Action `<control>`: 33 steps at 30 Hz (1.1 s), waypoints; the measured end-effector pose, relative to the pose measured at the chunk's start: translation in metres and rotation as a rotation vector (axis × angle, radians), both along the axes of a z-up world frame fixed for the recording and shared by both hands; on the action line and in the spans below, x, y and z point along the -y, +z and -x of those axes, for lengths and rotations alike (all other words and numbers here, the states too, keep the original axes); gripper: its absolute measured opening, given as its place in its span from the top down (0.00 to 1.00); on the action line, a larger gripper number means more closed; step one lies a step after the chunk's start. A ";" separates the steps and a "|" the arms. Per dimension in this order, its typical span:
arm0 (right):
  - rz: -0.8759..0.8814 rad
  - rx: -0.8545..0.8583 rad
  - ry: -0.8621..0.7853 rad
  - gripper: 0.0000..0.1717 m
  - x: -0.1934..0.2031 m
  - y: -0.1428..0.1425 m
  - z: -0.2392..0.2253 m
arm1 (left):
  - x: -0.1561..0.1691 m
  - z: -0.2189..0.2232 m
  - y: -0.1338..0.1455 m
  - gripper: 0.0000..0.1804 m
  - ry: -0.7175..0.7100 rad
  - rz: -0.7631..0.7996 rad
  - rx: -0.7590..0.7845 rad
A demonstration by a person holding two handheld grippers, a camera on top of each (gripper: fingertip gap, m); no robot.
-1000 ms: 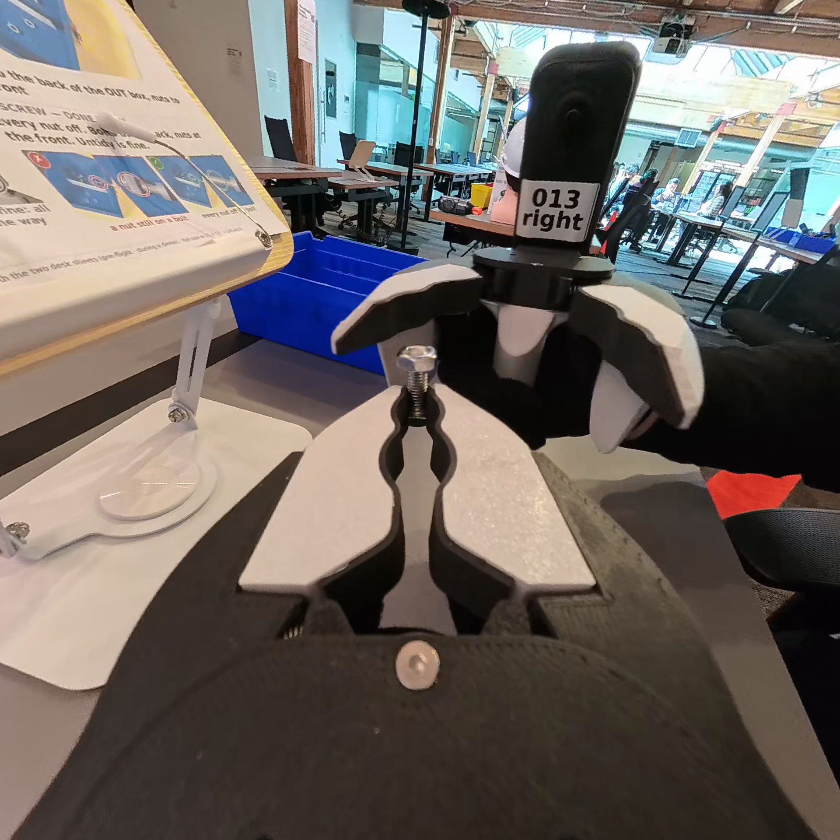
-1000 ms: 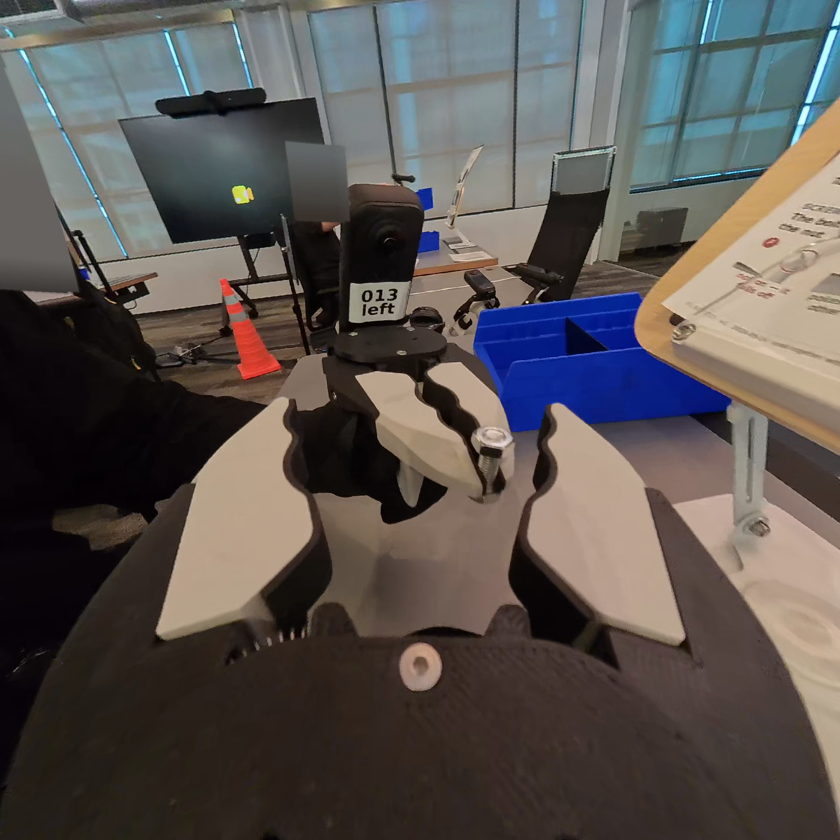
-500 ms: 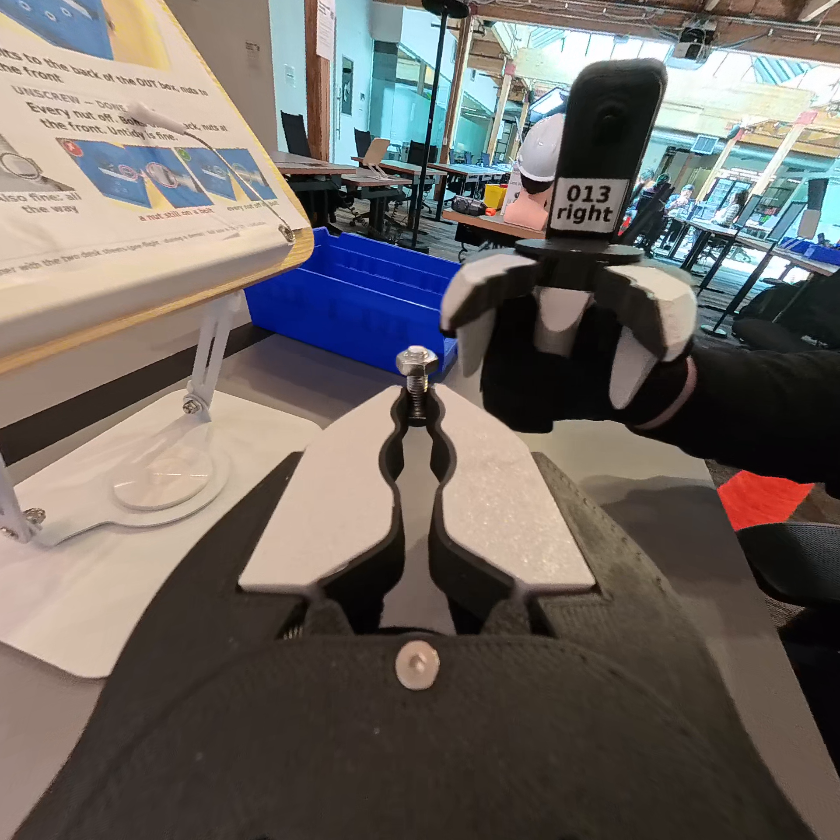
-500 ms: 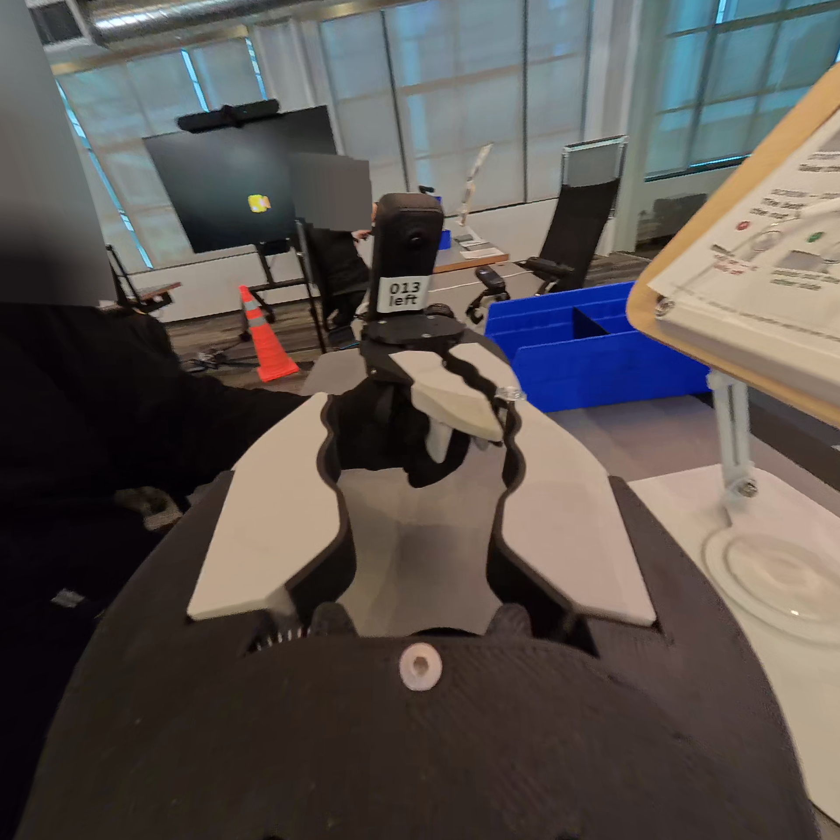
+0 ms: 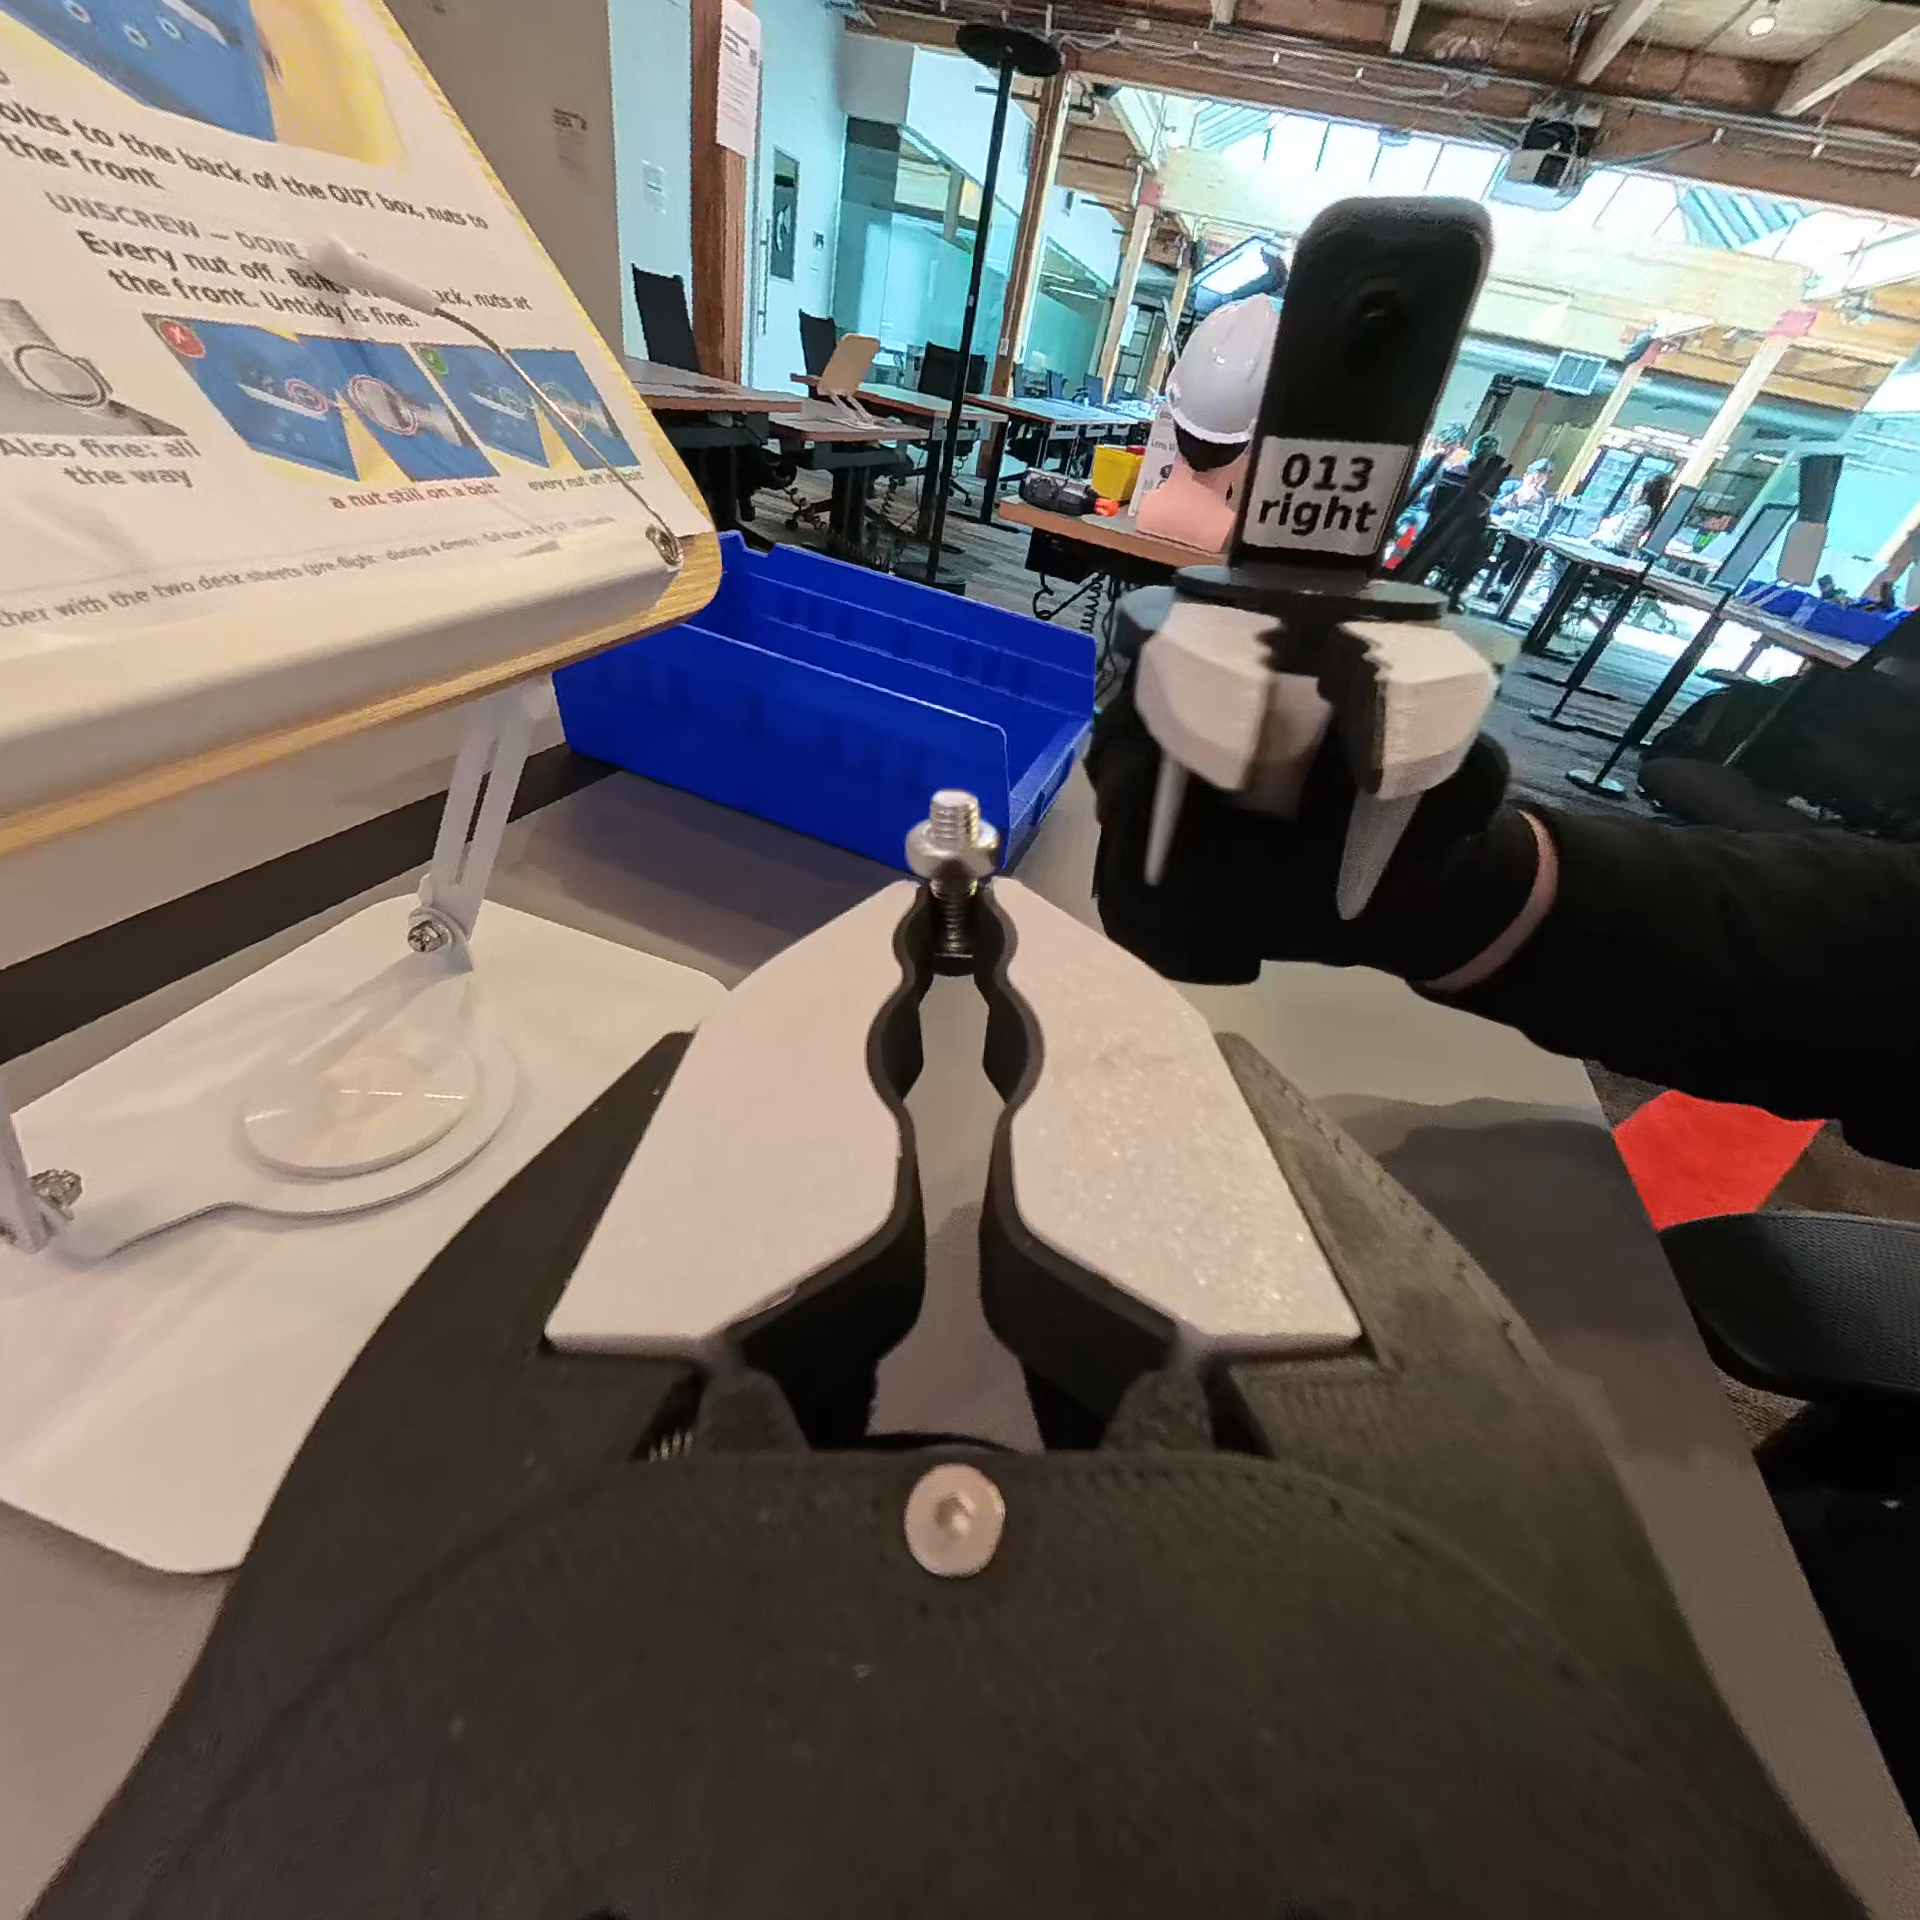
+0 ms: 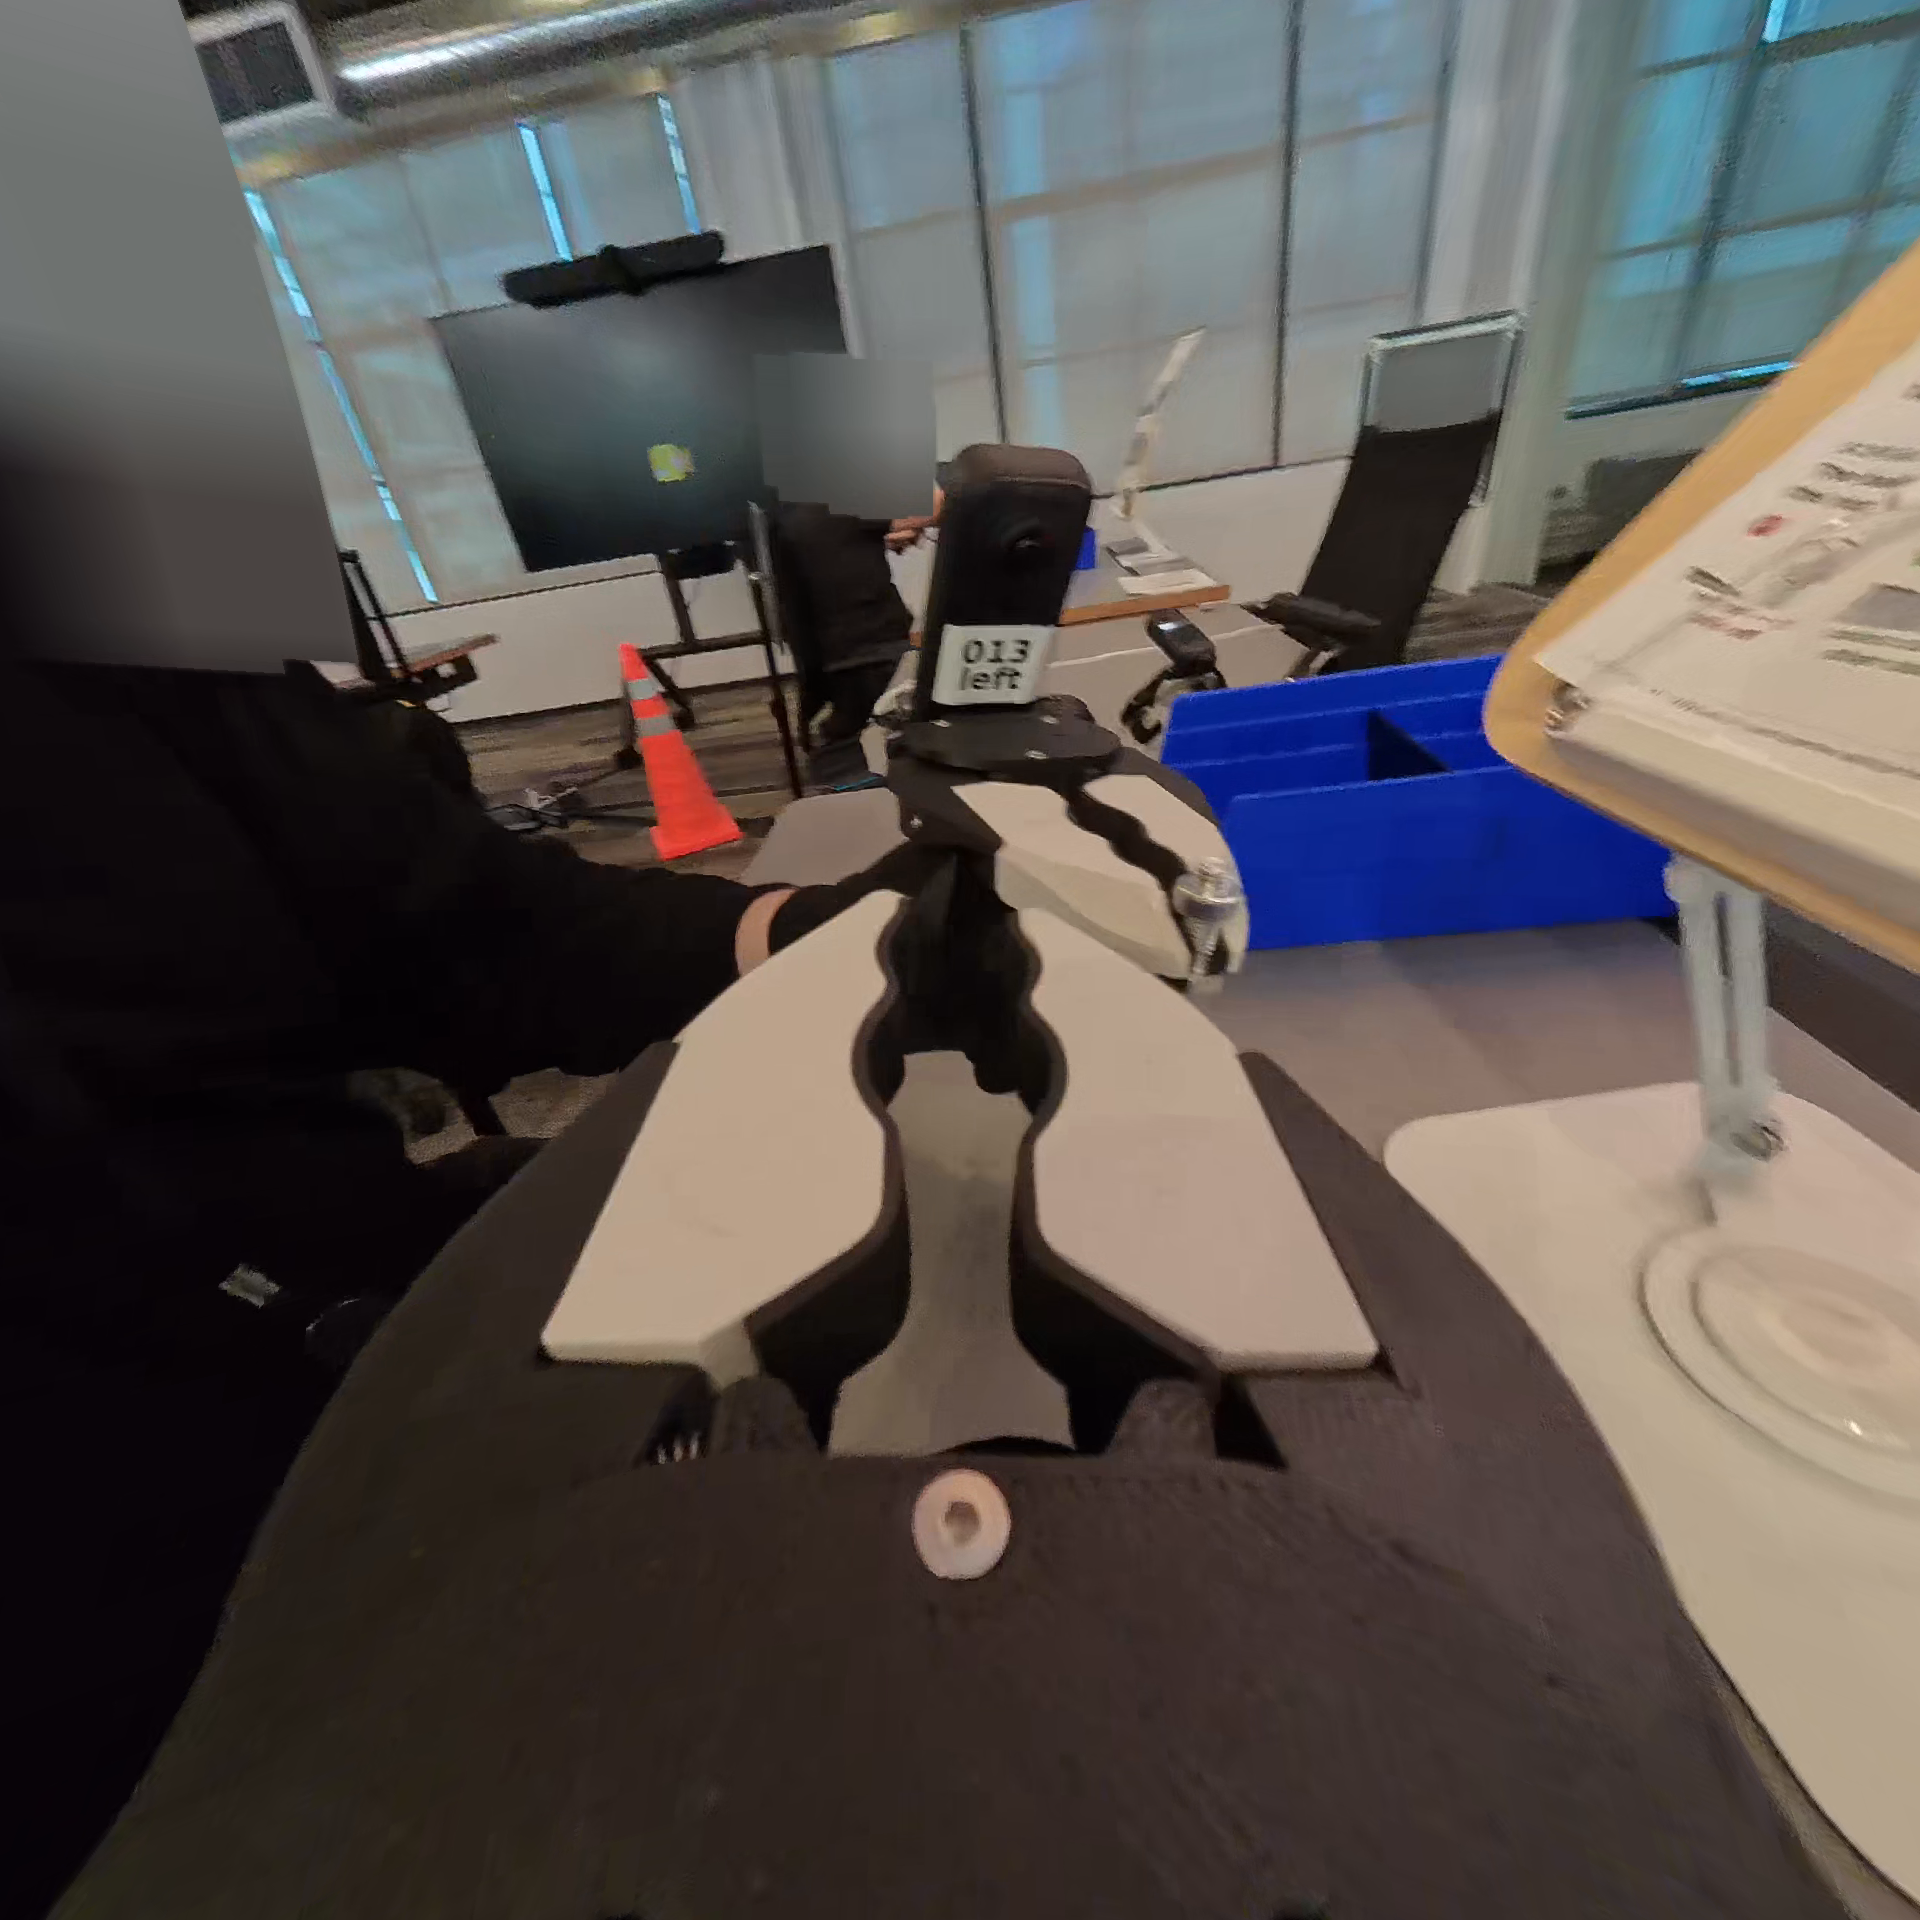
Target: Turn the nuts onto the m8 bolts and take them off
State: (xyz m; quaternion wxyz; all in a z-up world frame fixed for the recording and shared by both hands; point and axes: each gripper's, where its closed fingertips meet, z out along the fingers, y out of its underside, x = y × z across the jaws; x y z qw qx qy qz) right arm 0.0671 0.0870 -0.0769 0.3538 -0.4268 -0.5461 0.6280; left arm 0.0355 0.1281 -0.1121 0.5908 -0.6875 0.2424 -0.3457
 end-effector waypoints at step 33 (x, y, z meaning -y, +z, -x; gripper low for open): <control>0.004 -0.058 -0.260 0.97 -0.043 0.022 -0.005 | 0.009 -0.010 0.016 0.80 -0.029 -0.051 0.037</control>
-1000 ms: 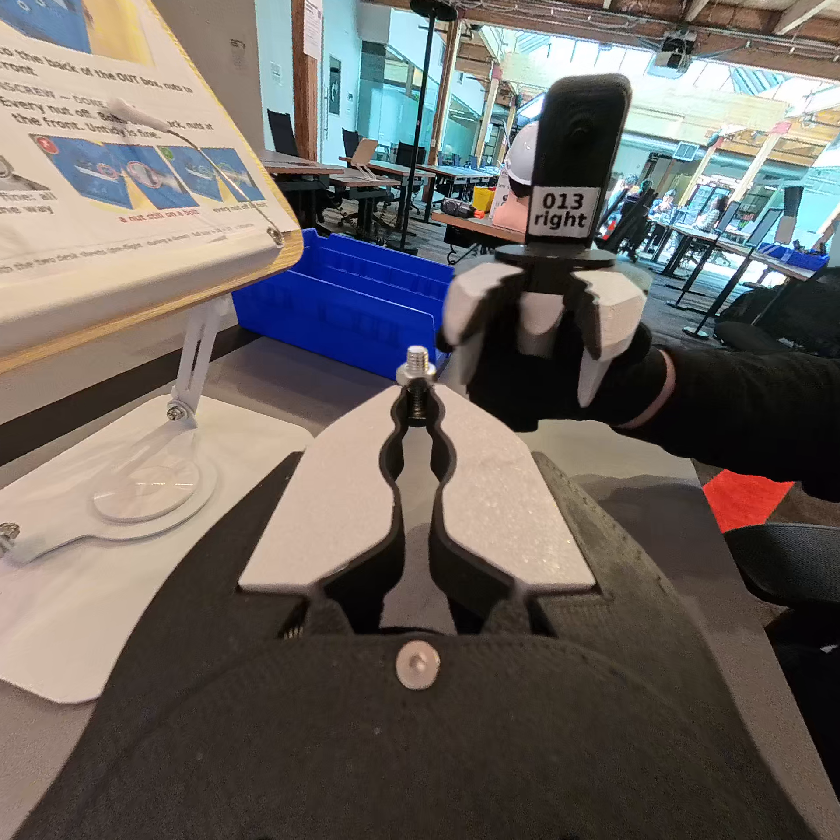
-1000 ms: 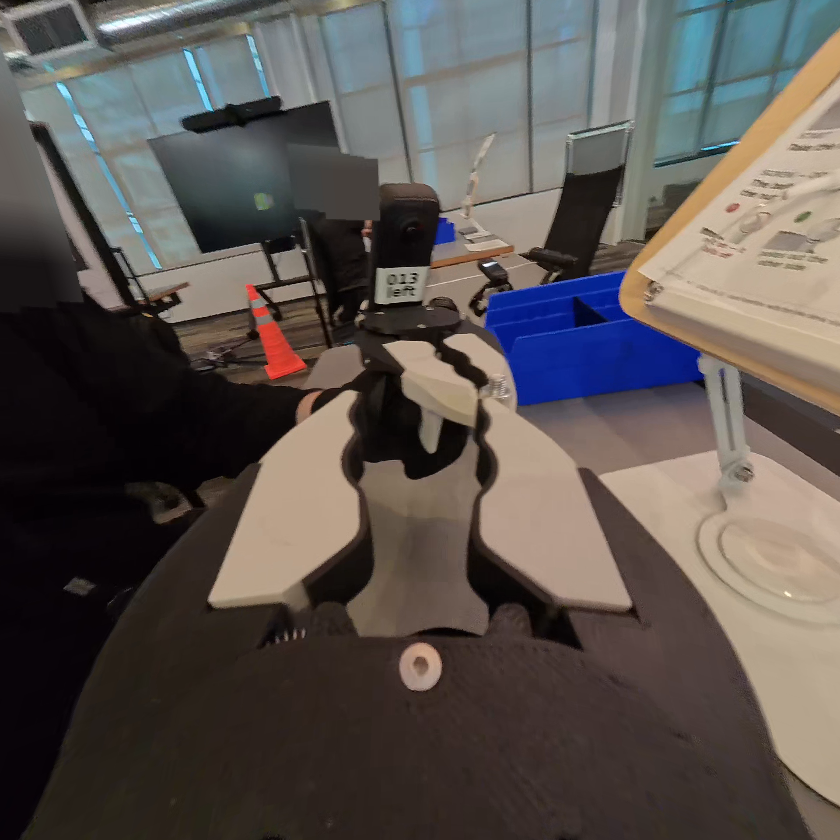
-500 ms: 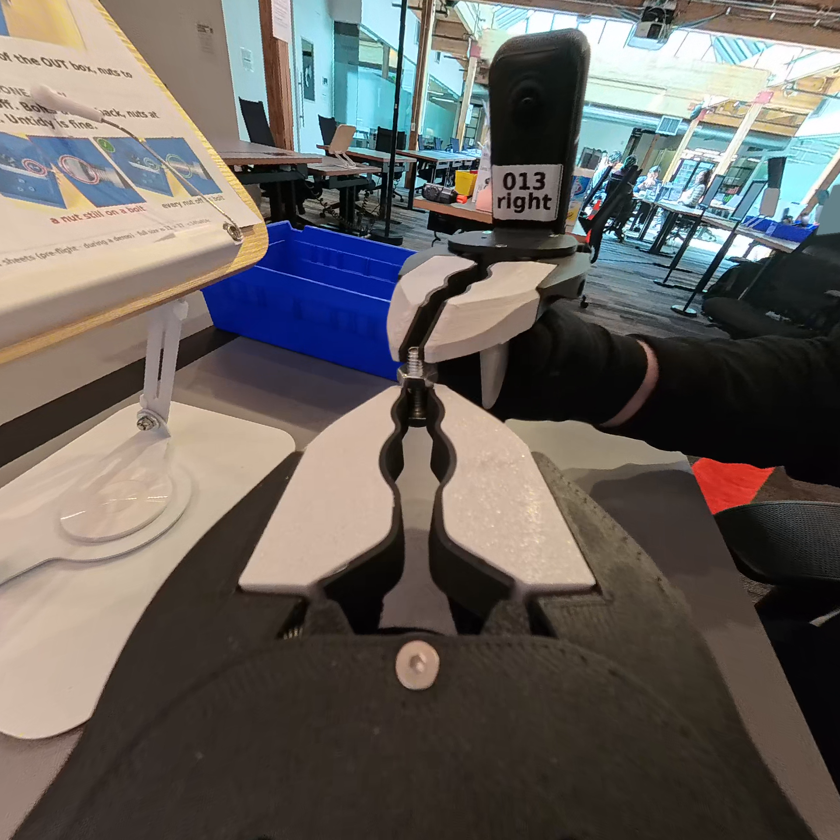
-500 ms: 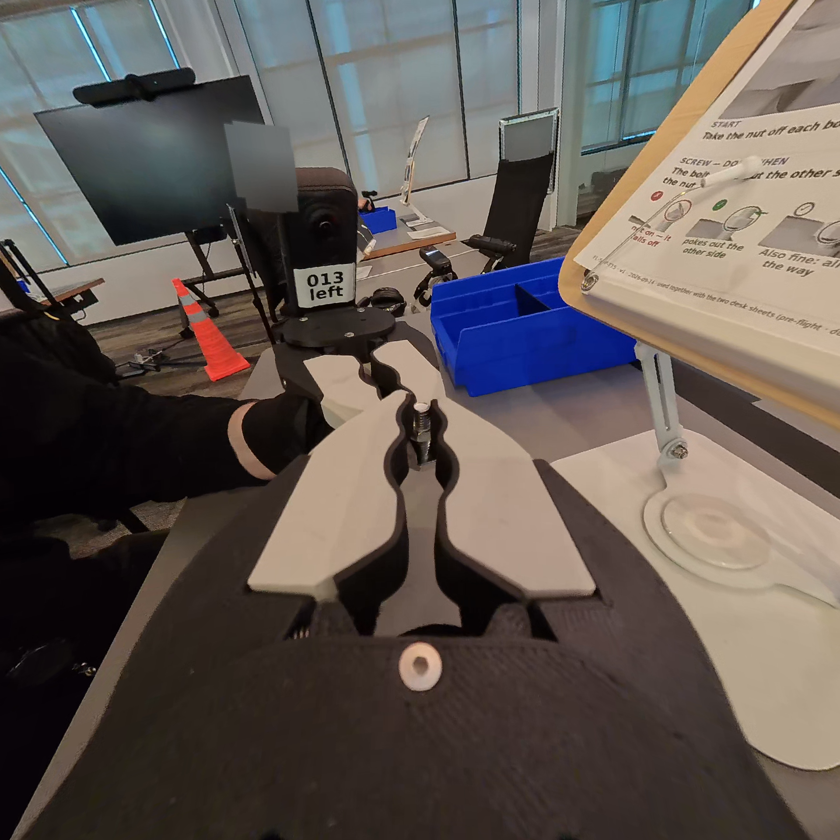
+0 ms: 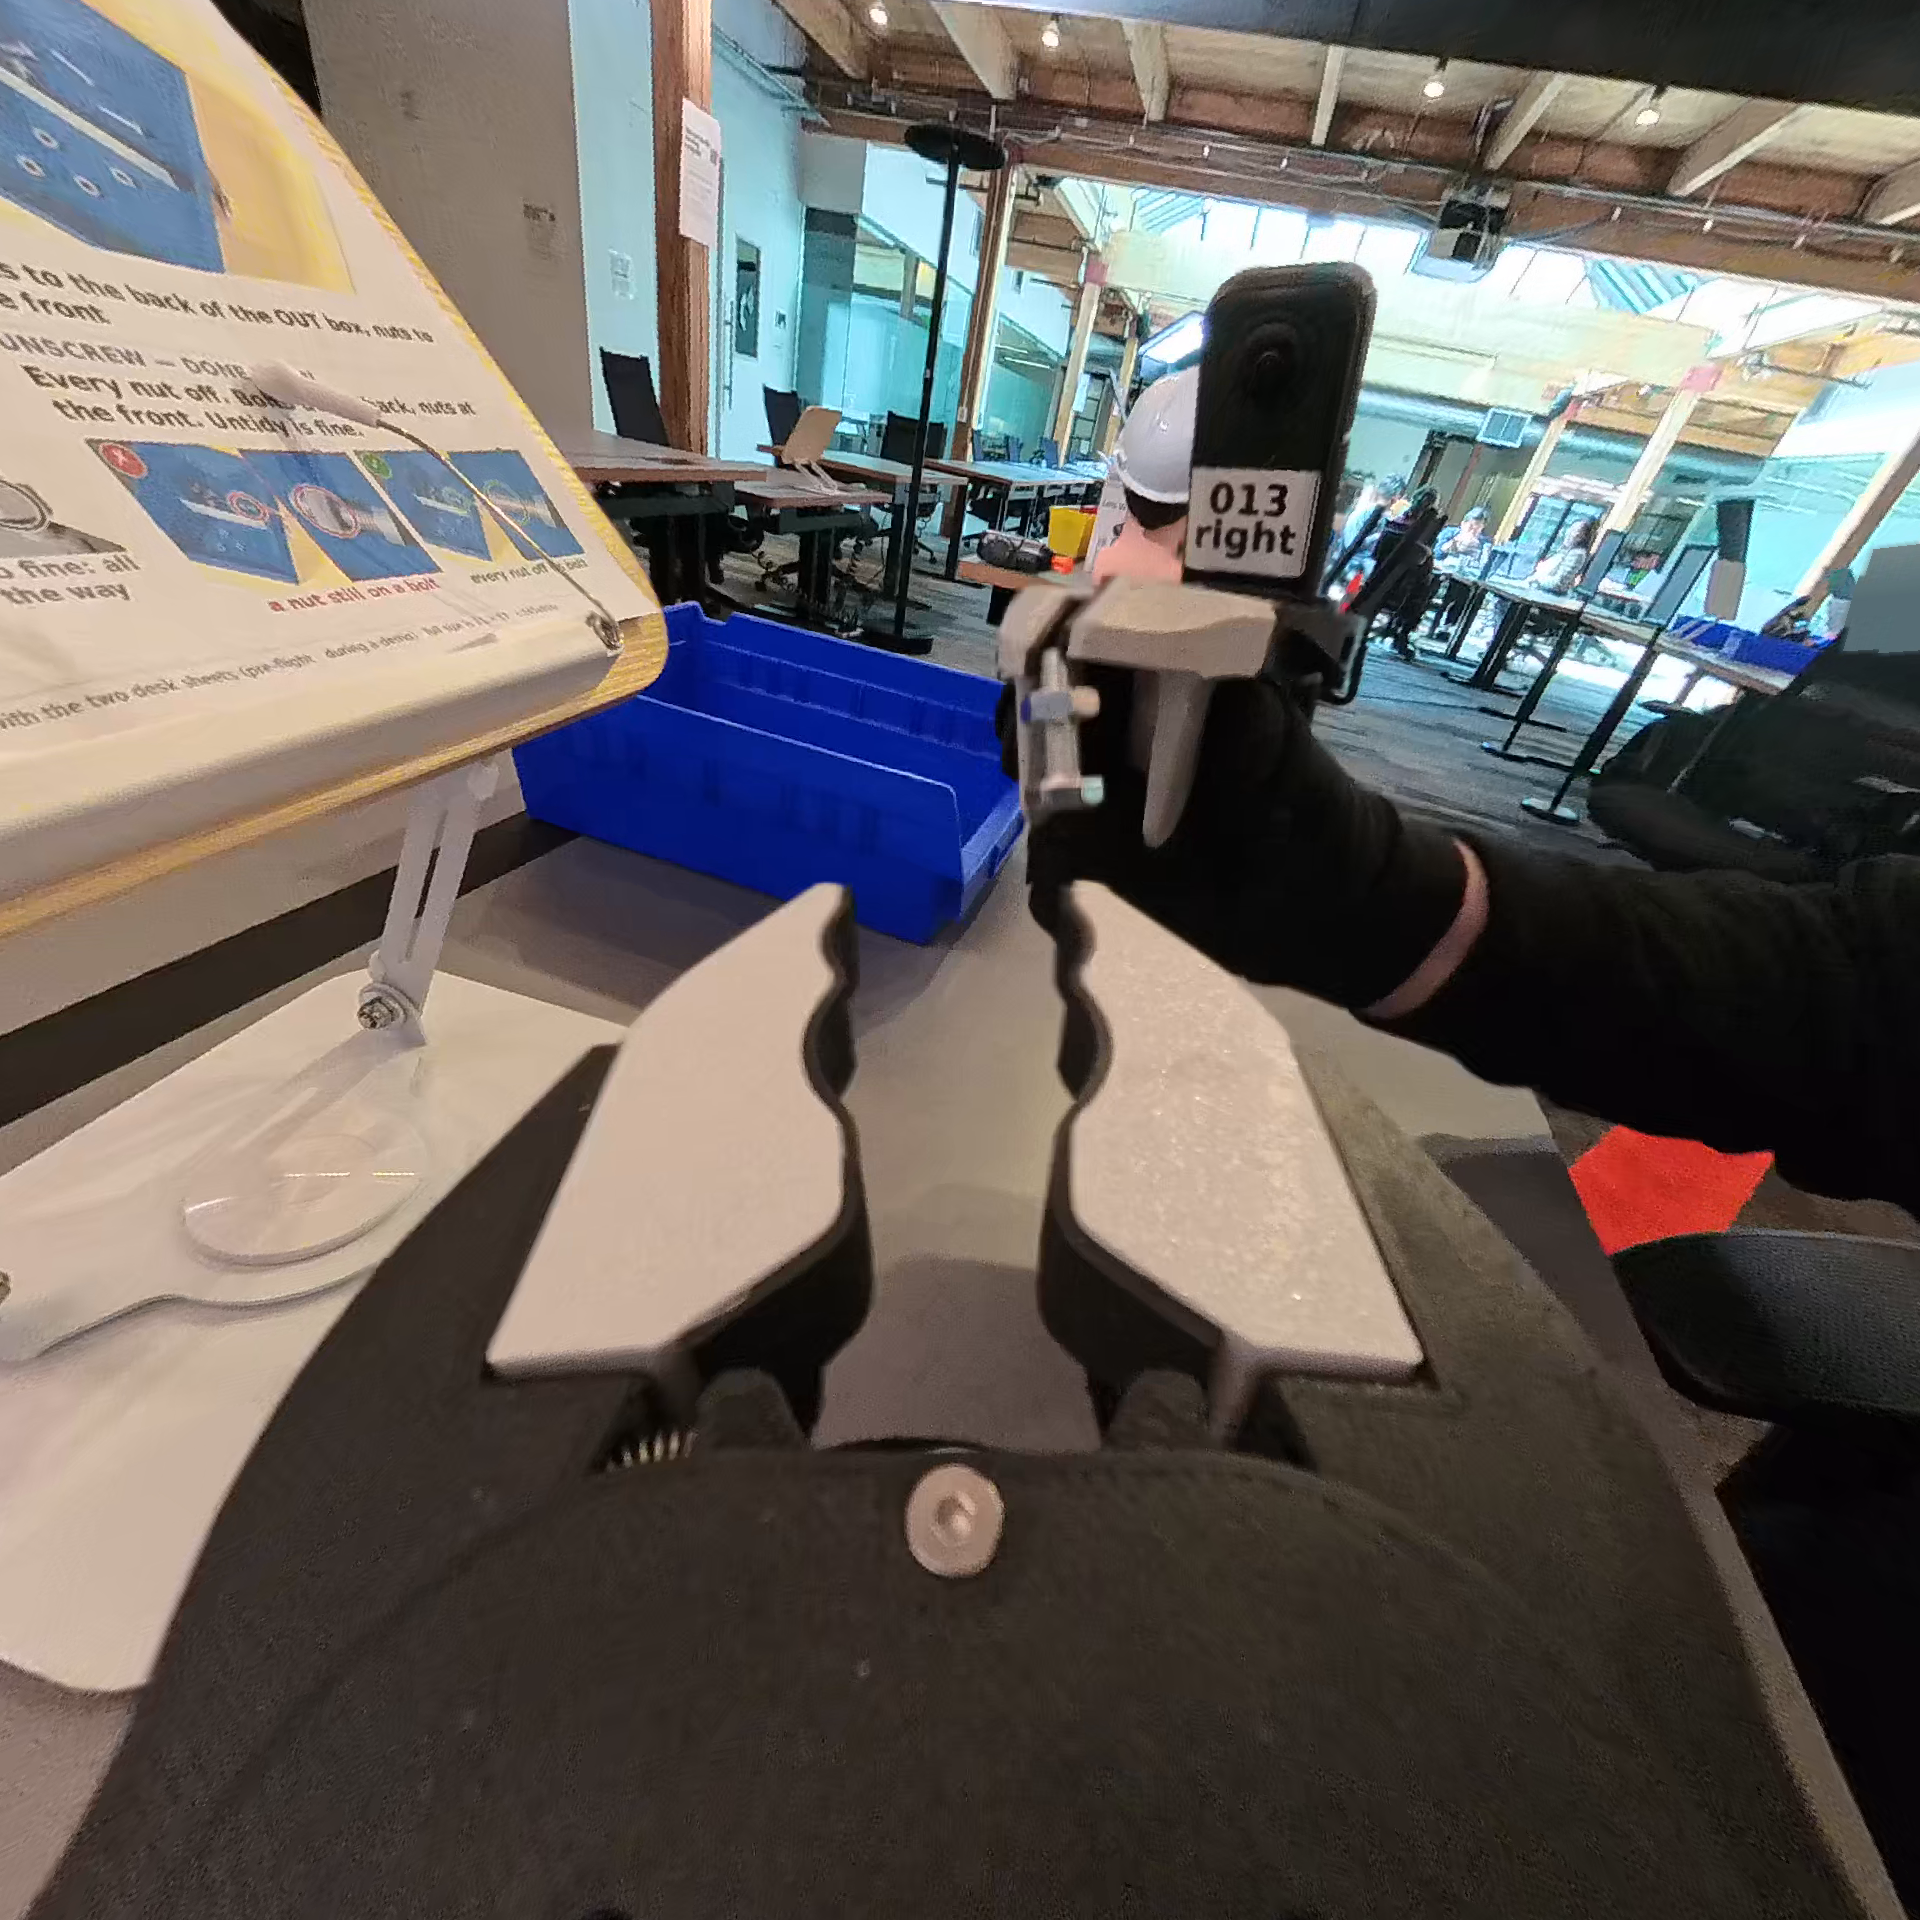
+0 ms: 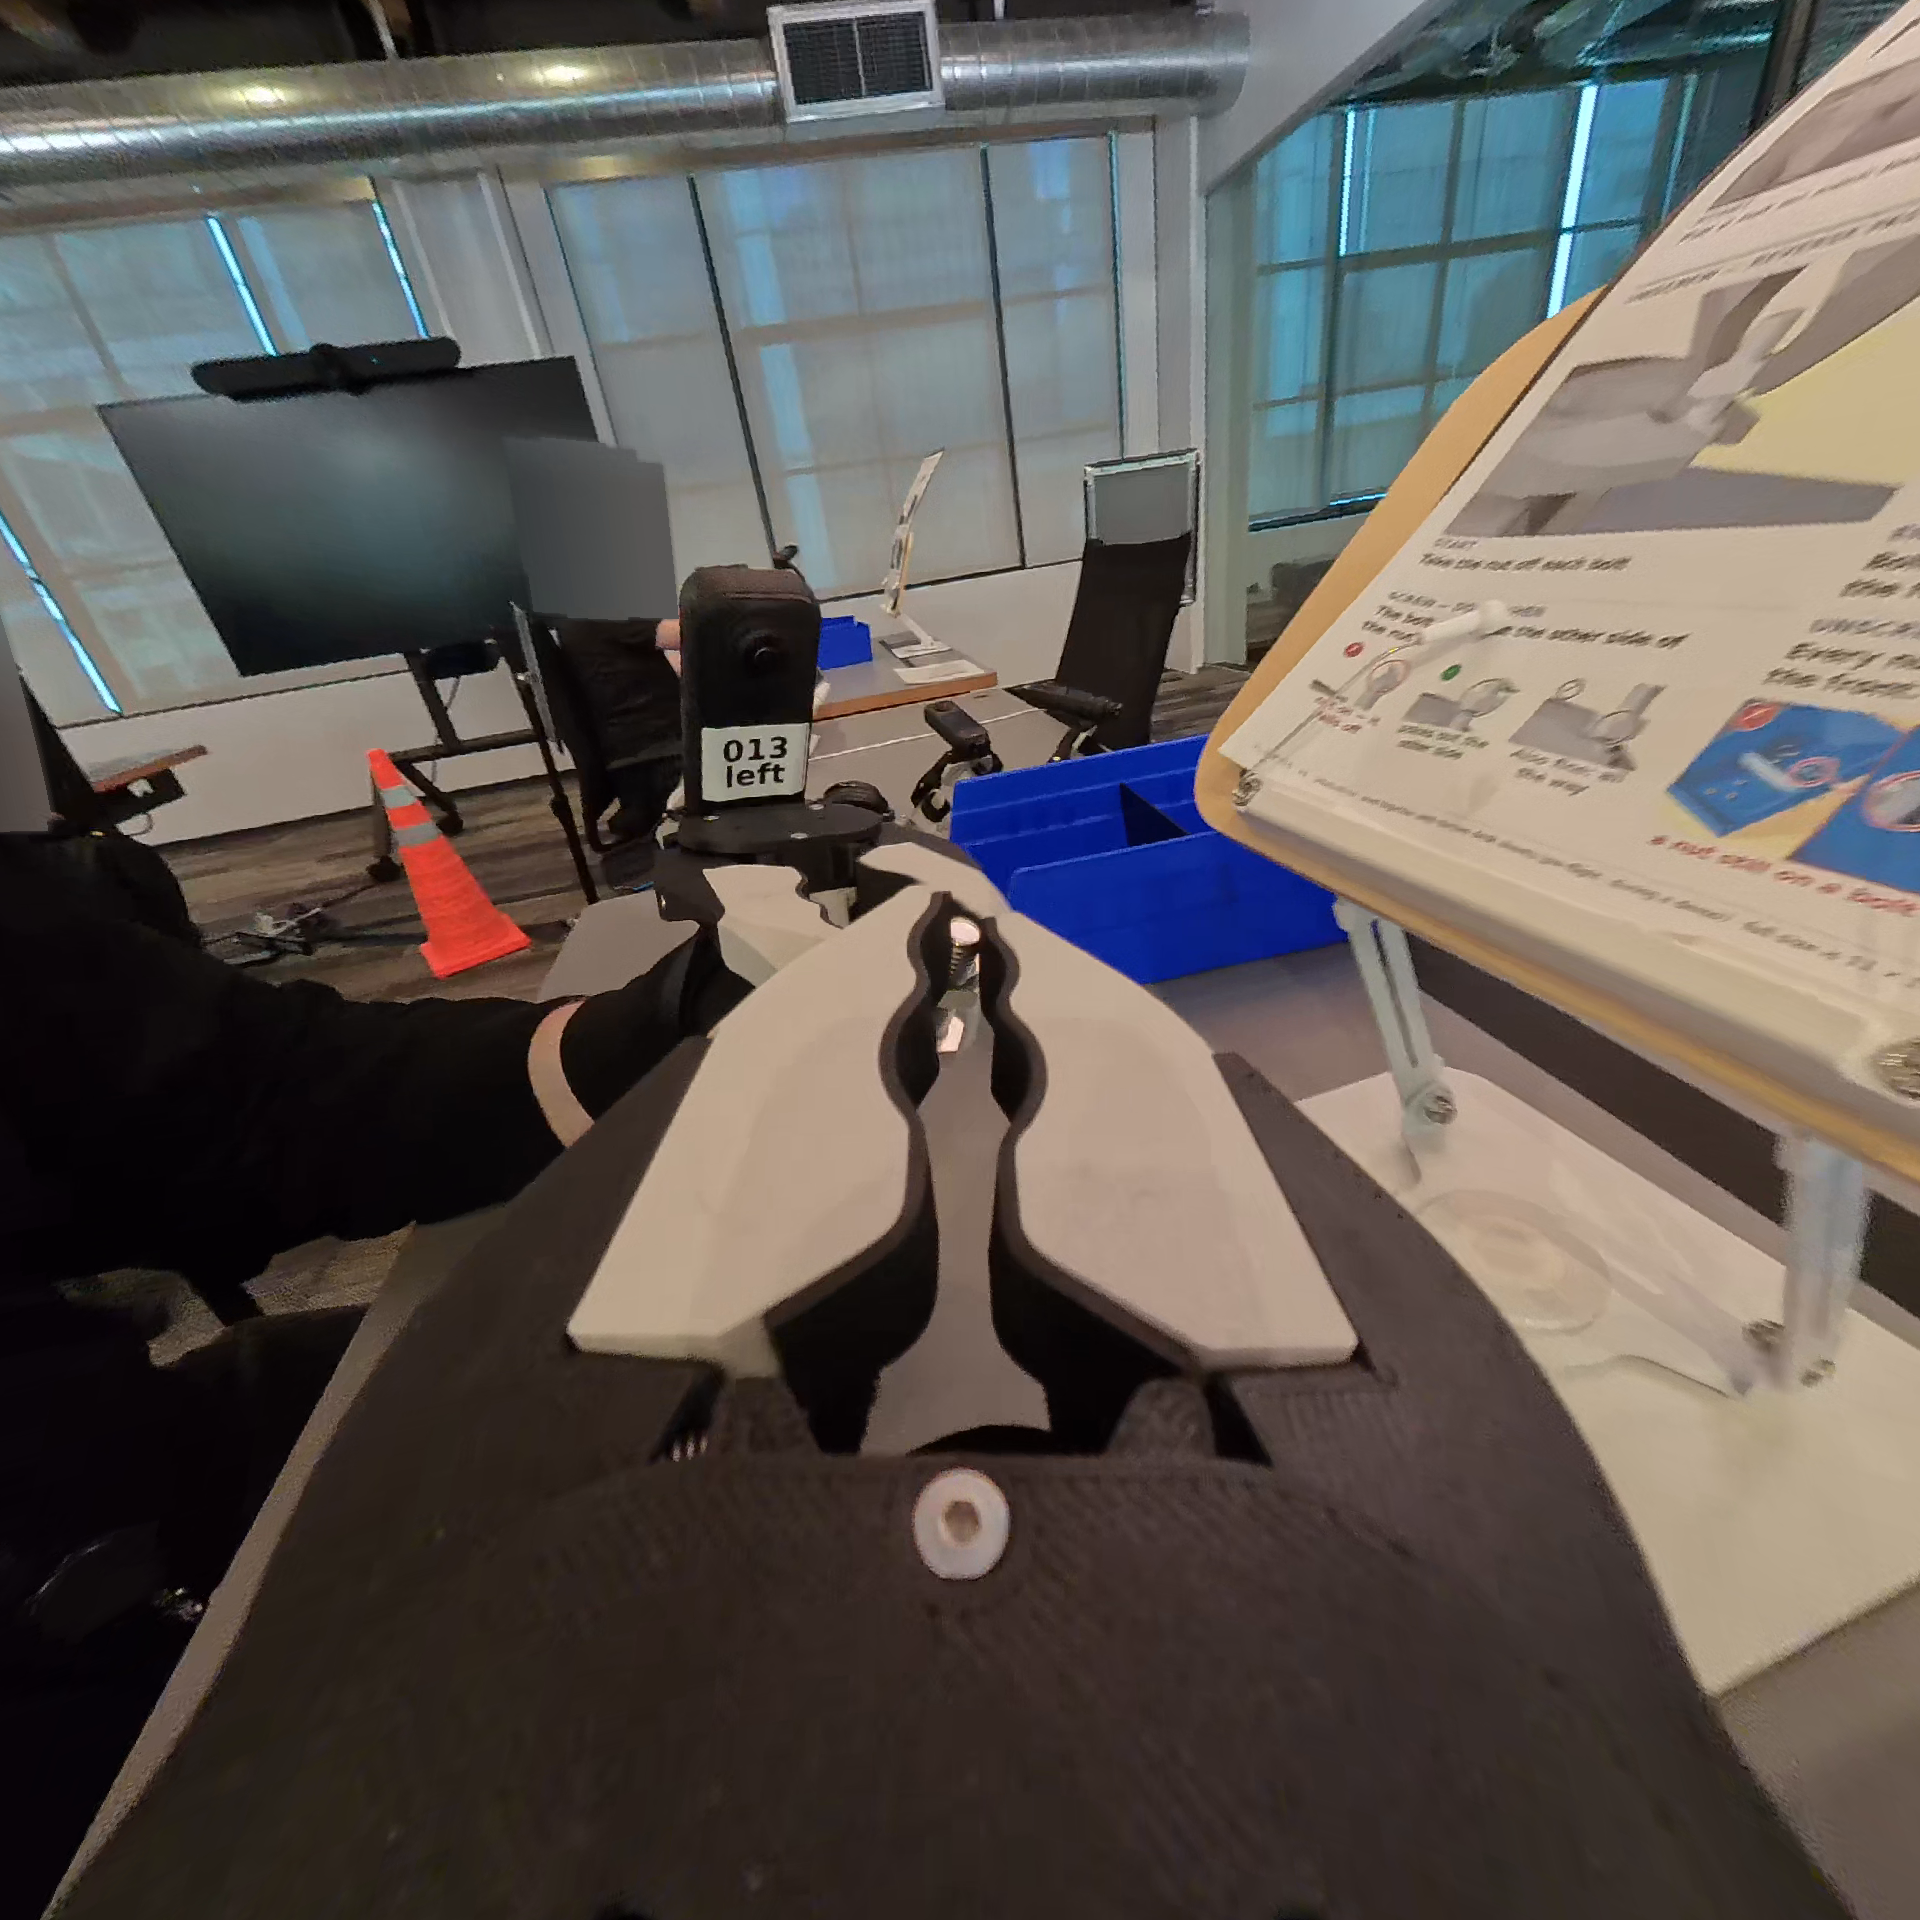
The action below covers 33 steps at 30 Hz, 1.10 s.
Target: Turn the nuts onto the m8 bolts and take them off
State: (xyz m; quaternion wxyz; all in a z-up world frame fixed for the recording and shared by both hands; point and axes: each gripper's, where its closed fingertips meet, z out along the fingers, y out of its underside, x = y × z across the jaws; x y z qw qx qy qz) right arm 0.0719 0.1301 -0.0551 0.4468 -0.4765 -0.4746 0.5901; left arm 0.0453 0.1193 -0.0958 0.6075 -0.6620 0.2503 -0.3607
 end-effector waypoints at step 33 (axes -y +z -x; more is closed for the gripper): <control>0.231 1.404 -0.906 0.81 -0.282 -0.183 -0.237 | 0.000 0.053 -0.049 1.00 0.113 0.085 -0.163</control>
